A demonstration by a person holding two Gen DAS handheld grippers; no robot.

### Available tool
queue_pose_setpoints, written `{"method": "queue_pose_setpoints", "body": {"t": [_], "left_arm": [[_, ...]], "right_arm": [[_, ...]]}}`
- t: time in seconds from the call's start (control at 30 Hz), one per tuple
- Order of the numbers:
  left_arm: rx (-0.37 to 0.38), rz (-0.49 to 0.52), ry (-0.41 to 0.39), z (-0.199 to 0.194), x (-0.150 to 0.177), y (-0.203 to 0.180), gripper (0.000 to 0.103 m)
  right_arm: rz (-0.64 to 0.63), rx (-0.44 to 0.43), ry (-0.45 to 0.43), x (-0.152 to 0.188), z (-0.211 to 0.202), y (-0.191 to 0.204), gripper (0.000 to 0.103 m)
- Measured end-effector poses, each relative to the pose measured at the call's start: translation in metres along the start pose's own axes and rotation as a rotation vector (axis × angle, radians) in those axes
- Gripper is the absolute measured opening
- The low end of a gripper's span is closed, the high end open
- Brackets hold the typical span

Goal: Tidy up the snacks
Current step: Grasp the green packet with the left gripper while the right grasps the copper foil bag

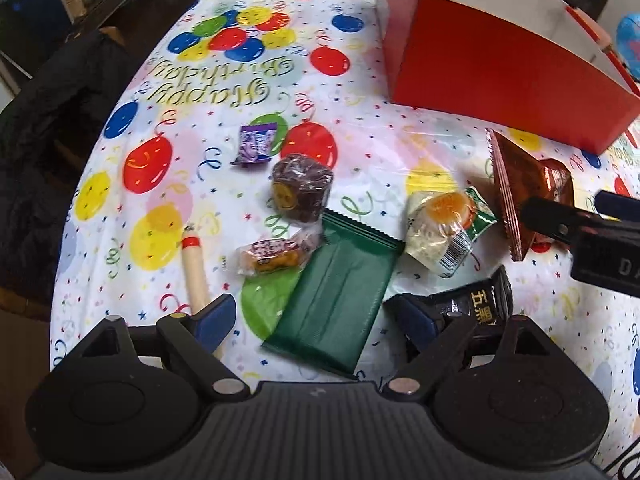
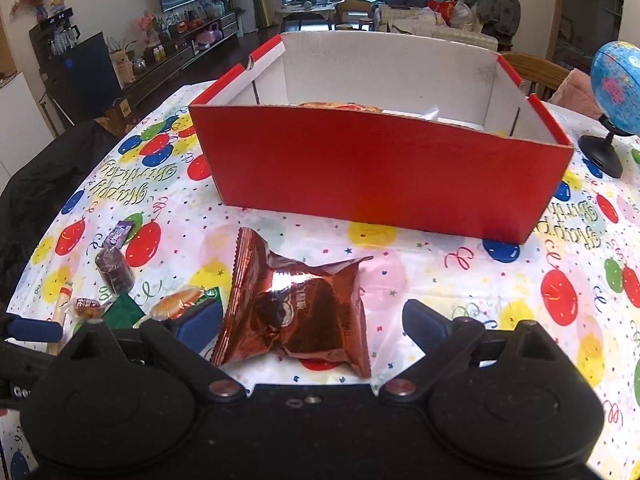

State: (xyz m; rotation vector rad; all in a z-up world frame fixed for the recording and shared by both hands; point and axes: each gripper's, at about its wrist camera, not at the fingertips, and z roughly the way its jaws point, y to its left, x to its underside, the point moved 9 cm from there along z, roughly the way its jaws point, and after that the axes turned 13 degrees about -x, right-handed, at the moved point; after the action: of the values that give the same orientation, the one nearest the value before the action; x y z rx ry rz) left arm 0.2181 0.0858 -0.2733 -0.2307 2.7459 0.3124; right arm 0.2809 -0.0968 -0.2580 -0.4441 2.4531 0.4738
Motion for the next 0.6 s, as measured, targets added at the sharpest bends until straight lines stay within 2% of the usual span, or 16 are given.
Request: {"method": "queue_pose_setpoints", "body": {"t": [0.17,0.27,0.33,0.43,0.57,0.6], "left_arm": [[0.032,-0.009,0.015,0.007,0.001,0.001,0.082],[0.041,0.004,0.002,0.005,-0.001,-0.001,0.074],[0.047,0.01,-0.001,0.003,-0.003,-0.004,0.064],[0.046,0.006,0.0,0.001,-0.004,-0.005,0.054],[0.041,-0.005,0.002,0.0,-0.004,-0.005,0.051],[0.042,-0.01,0.006,0.0,-0.004,-0.004,0.051]], "right_arm": [[-0.013,-0.016,0.013,-0.002,0.008,0.002,0.096],[-0.008,-0.019,0.017,-0.003,0.012,0.001,0.093],[-0.007,-0.02,0.021,-0.003,0.014,0.0,0.09],[0.003,-0.035,0.03,-0.002,0.018,-0.001,0.081],[0.003,-0.041,0.03,-0.002,0.017,0.001,0.076],[0.004,-0.041,0.029,-0.002,0.017,0.002,0.071]]}}
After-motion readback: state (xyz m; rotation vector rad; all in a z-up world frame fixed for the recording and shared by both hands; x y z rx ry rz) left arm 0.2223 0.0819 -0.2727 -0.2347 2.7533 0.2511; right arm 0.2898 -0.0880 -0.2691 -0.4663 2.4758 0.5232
